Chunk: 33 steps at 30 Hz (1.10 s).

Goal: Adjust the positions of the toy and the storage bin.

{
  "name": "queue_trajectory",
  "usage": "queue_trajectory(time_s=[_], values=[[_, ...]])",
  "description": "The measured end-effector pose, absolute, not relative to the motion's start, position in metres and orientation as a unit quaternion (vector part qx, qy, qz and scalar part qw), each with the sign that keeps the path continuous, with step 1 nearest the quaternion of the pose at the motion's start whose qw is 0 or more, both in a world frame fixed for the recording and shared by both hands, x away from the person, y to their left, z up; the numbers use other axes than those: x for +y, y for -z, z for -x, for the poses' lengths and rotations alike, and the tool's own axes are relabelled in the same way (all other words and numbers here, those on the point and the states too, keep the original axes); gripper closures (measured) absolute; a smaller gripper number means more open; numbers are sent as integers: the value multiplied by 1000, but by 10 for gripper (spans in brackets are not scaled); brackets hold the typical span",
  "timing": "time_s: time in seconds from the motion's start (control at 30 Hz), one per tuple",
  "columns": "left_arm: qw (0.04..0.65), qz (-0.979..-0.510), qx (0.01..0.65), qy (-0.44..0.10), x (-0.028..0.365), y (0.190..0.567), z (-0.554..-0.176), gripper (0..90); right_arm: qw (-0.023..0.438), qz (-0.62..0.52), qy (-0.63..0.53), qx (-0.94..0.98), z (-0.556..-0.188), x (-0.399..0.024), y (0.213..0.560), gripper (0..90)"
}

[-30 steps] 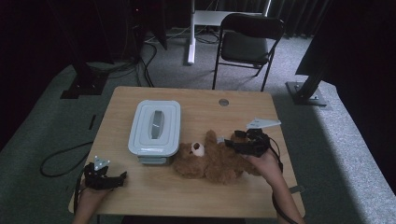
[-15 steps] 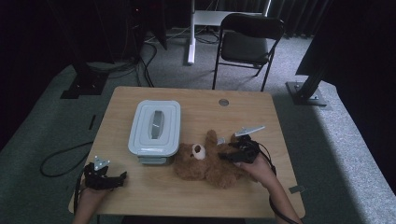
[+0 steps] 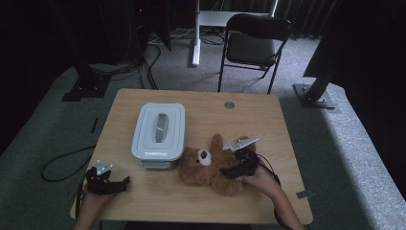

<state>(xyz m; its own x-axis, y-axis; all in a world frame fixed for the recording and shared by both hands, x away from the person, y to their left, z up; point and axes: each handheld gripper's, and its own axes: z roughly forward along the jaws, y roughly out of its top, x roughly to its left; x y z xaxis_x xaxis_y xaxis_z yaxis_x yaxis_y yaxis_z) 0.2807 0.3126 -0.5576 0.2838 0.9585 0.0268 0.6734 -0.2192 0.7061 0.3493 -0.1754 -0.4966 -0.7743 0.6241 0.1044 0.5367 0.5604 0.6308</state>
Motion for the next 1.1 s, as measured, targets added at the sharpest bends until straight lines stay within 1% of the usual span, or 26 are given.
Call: queue_trajectory(time_s=[0.07, 0.13, 0.27, 0.3, 0.33, 0.37, 0.47, 0.67, 0.7, 0.8, 0.87, 0.9, 1.07, 1.1], values=[[299, -743, 549, -239, 313, 558, -281, 13, 73, -331, -328, 882, -347, -174, 497, 203], [299, -743, 549, -239, 313, 558, -281, 13, 88, -333, -320, 883, -345, -171, 495, 292], [299, -744, 549, -239, 313, 558, -281, 13, 99, -335, -317, 882, -344, -168, 491, 477], [299, -743, 549, -239, 313, 558, -281, 13, 101, -338, -321, 879, -341, -168, 488, 517], [299, -743, 549, -239, 313, 558, -281, 13, 101, -338, -321, 879, -341, -168, 488, 517], [299, -743, 549, -239, 313, 558, -281, 13, 102, -345, -336, 870, -340, -172, 483, 575], [299, -743, 549, -239, 313, 558, -281, 13, 108, -367, -361, 851, -343, -181, 479, 614], [299, -744, 549, -238, 313, 558, -281, 13, 115, -405, -379, 824, -352, -193, 473, 617], [299, -743, 549, -238, 313, 557, -281, 13, 141, -438, -376, 804, -365, -202, 465, 627], [299, -744, 549, -239, 313, 557, -281, 13, 174, -463, -365, 788, -377, -206, 458, 642], [299, -744, 549, -239, 313, 557, -281, 13, 181, -471, -363, 783, -381, -207, 456, 642], [299, -744, 549, -239, 313, 558, -281, 13, 177, -492, -370, 768, -391, -211, 454, 641], [299, -744, 549, -239, 313, 558, -281, 13, 175, -528, -377, 741, -412, -216, 457, 636], [299, -744, 549, -238, 313, 557, -281, 13, 175, -537, -373, 736, -415, -216, 460, 615]])
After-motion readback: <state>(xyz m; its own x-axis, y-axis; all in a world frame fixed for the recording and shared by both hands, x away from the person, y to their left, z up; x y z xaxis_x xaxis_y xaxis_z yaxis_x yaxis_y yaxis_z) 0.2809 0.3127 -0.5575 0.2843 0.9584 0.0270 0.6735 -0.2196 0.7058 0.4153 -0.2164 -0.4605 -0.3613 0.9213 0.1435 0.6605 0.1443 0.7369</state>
